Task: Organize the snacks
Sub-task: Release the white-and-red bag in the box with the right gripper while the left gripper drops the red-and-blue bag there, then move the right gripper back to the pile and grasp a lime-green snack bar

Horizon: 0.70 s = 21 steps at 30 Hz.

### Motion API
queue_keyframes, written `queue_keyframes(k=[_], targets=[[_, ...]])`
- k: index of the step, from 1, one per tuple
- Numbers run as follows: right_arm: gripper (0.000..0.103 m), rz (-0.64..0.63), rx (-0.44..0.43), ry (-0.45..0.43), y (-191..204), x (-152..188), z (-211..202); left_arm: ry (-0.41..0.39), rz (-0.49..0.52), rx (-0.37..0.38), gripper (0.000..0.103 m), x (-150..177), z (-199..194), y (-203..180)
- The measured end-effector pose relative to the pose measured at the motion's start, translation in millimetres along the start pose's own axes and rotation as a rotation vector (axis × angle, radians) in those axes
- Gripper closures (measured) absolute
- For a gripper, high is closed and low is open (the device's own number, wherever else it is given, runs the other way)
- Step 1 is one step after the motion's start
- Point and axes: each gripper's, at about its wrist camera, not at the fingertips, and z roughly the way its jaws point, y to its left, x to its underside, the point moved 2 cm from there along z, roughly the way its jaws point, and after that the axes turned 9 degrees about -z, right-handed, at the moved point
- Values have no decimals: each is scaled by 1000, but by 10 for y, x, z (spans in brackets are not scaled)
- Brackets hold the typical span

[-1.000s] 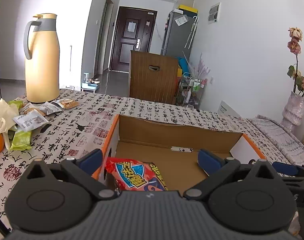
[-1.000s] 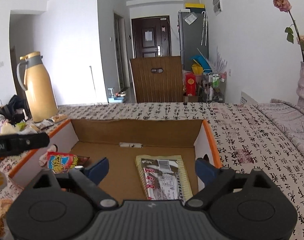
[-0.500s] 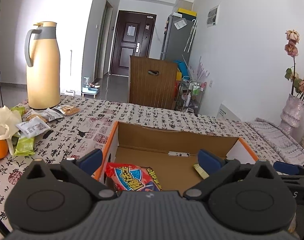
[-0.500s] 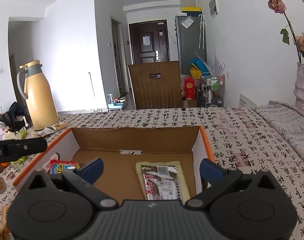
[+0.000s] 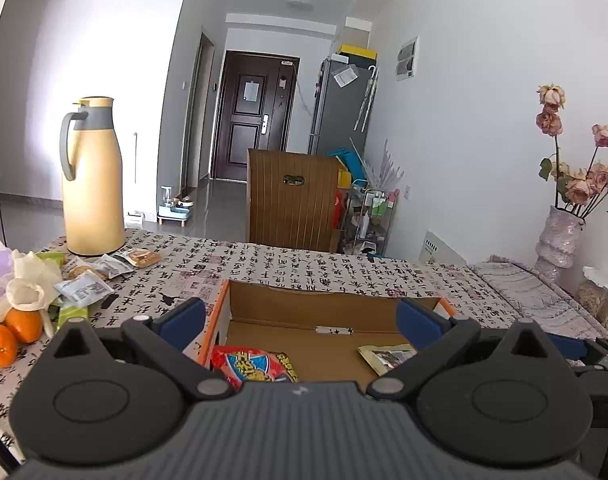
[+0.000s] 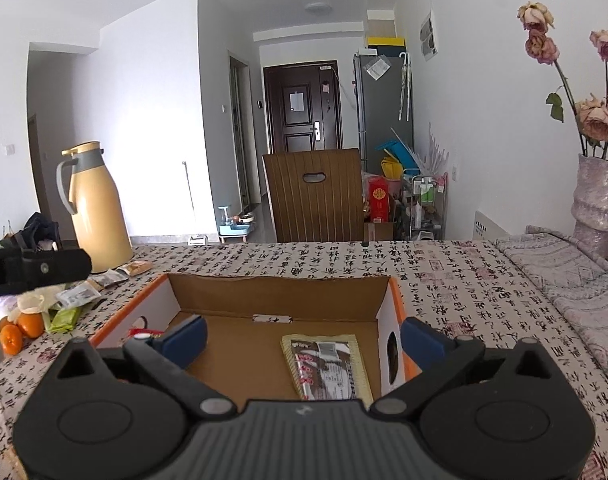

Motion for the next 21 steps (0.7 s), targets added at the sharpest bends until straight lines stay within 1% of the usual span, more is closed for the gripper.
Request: queue_keyframes(k=[5, 11, 21], targets=[[0, 3, -5, 2, 39, 107, -232, 1, -4, -4, 0, 66, -227, 23], [0, 7, -11, 11, 83, 274, -479, 14, -1, -15, 0, 220, -463, 55], [0, 14, -22, 35, 127, 539, -751, 56, -3, -34, 0, 505, -687, 172]])
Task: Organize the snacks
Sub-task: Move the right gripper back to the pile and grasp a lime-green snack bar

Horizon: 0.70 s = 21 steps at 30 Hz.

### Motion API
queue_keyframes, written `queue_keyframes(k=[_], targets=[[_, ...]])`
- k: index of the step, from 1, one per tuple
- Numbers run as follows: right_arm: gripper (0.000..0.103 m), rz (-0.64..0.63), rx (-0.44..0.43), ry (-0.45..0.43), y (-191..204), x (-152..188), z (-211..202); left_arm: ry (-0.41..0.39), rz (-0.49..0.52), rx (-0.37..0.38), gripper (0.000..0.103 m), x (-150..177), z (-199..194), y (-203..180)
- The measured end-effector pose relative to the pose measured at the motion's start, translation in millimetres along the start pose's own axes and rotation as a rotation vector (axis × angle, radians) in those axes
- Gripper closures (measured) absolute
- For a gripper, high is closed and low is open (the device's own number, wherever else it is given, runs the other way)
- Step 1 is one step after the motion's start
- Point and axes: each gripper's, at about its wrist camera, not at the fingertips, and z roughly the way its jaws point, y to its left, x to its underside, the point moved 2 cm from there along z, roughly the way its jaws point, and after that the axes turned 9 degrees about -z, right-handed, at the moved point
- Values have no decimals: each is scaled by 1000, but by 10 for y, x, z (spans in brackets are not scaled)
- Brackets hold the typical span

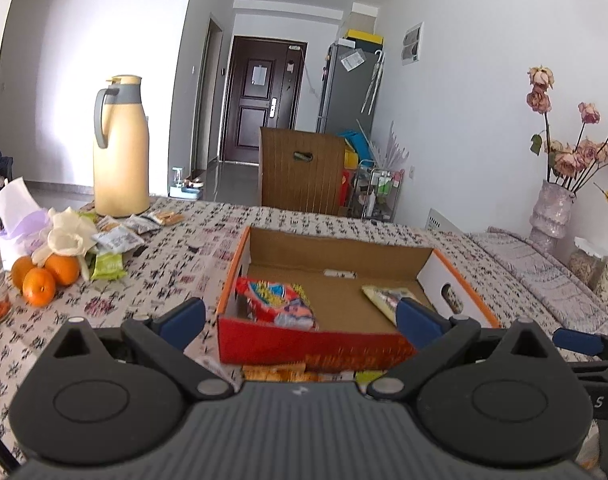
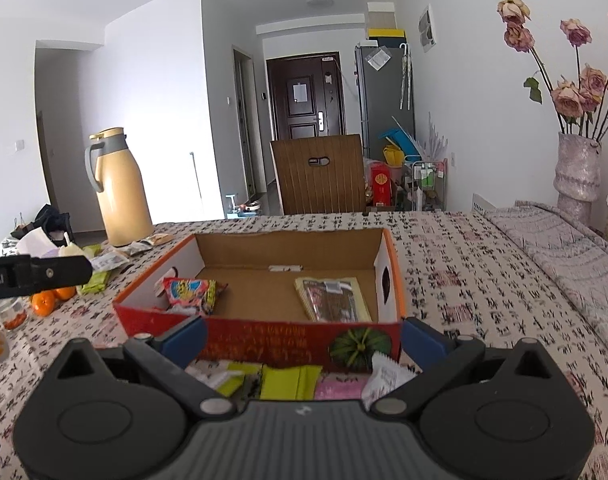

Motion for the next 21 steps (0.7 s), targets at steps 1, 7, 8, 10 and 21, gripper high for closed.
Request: queue_keyframes(k=[1, 7, 8, 10, 21], targets=[[0, 1, -1, 4, 3, 28, -17, 4, 0, -3, 0, 28, -10, 13], [0, 5, -5, 31, 18, 208, -89, 34, 6, -11, 0, 225, -70, 91], [0, 6, -5, 34, 18, 235, -101, 40, 7, -11, 0, 258, -78, 110], [0, 9, -5, 38, 19, 281, -119, 48, 14, -14, 0, 312, -91, 137], [0, -8, -11, 67, 56, 544, -193, 61, 17, -59, 0, 683, -188, 395]])
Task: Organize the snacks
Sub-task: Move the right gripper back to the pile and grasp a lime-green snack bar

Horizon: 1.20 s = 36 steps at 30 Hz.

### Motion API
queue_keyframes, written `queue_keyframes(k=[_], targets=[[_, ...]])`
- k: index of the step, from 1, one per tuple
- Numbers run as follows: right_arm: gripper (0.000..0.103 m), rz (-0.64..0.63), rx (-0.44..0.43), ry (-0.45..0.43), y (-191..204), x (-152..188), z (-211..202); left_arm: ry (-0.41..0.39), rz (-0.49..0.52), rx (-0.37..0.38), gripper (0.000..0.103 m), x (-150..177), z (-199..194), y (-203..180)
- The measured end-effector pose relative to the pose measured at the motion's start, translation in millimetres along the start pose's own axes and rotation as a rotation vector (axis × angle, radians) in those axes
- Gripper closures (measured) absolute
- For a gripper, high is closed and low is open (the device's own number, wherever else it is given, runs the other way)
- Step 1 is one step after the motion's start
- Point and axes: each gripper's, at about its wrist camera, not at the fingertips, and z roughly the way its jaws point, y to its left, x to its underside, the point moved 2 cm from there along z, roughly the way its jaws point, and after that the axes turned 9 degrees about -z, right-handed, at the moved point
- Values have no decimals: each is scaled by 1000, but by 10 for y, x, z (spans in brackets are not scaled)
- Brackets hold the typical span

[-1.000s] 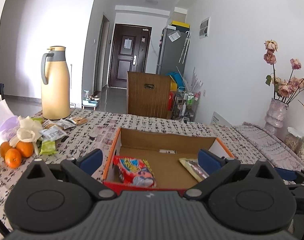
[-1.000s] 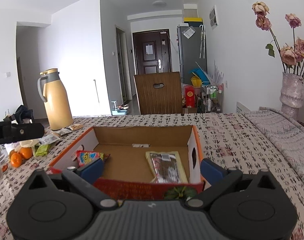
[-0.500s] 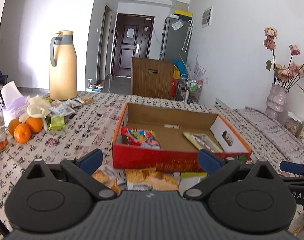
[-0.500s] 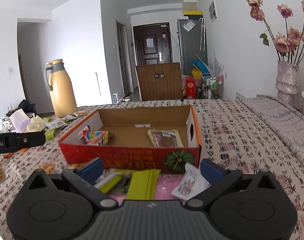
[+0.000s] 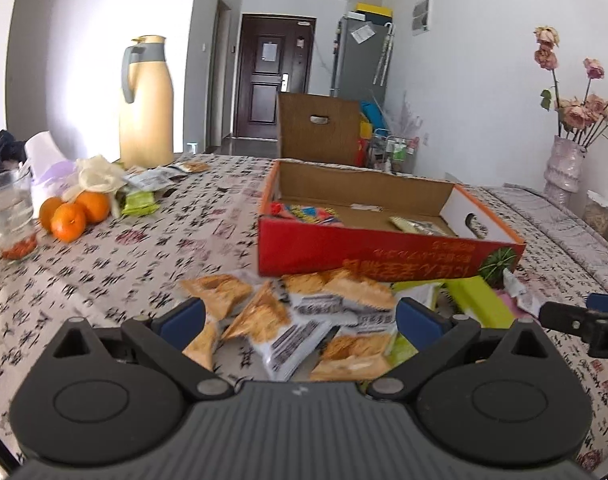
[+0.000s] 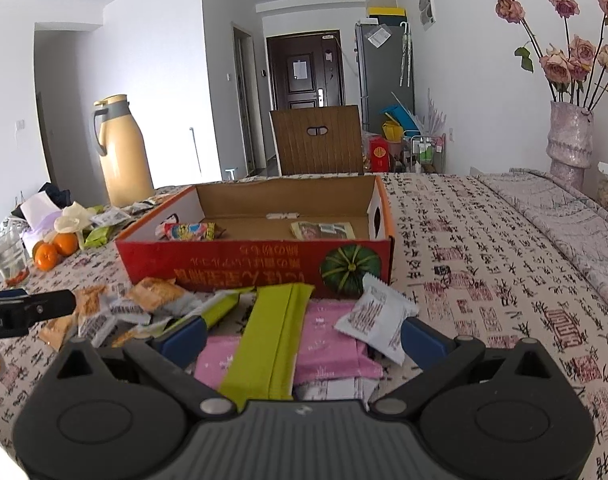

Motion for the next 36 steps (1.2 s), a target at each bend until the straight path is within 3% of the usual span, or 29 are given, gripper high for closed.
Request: queue_keyframes(k=[16, 25, 36], targets=[[0, 21, 9, 66, -18, 223, 98, 30, -23, 4, 0, 104, 35, 140], [1, -5, -4, 44, 98, 69, 204, 41, -23, -3, 0, 108, 71, 147], [47, -57, -24, 128, 325, -24, 621, 49, -10, -6, 0, 122, 93, 153]])
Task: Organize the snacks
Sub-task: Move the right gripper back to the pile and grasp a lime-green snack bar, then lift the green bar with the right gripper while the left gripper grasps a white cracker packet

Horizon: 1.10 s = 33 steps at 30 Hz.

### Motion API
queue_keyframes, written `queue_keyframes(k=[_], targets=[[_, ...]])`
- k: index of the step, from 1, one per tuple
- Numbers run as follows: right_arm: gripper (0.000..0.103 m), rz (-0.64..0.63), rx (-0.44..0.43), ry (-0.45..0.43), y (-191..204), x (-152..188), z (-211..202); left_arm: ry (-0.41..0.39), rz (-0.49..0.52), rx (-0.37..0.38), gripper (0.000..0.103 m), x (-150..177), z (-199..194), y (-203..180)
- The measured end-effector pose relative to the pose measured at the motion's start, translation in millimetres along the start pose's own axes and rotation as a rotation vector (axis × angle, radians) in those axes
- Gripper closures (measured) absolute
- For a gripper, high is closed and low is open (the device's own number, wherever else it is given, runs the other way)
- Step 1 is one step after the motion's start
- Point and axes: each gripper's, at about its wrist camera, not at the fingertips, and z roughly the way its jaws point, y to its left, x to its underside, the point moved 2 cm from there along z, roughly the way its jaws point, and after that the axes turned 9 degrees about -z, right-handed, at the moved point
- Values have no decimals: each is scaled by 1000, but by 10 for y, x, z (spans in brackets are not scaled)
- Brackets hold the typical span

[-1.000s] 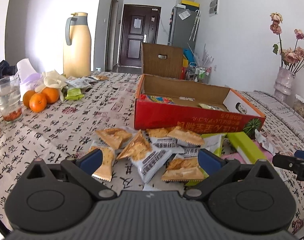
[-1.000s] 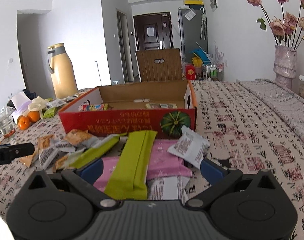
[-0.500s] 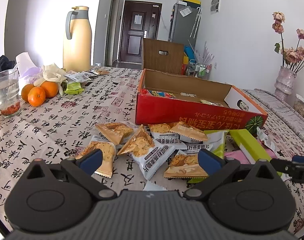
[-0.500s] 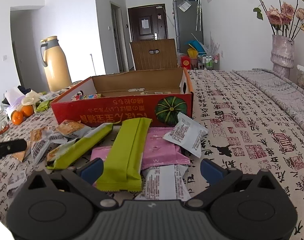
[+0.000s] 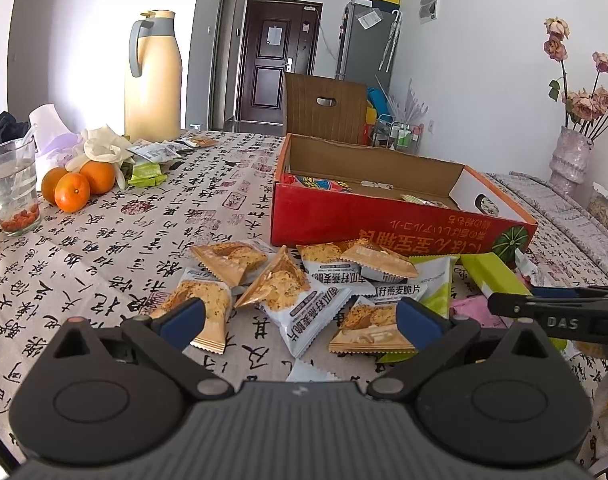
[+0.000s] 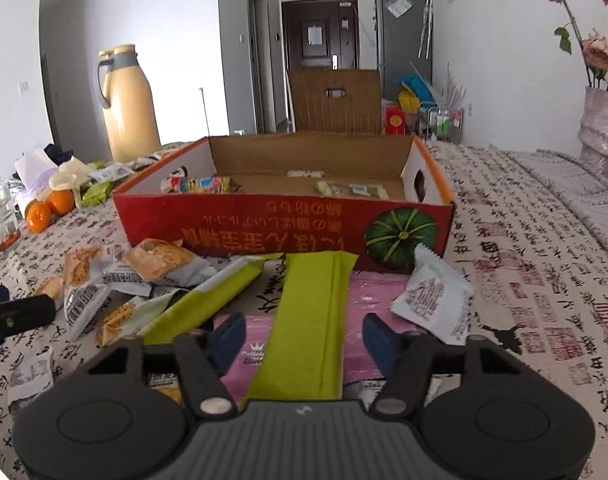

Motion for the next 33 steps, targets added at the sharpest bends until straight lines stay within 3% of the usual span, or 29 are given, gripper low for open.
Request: queue_keyframes(k=[2, 10, 15, 33], targets=[[53, -14, 6, 7, 21, 4, 38, 1, -2, 2, 0, -1, 3, 0], [55, -50, 19, 21, 56, -37, 80, 7, 1, 19, 0, 6, 19, 0], [68, -62, 17, 24, 74, -75, 79, 16, -13, 22, 0, 19, 35, 42], [70, -49, 63, -103, 58, -88, -283, 10, -34, 17, 0, -5, -6, 138]])
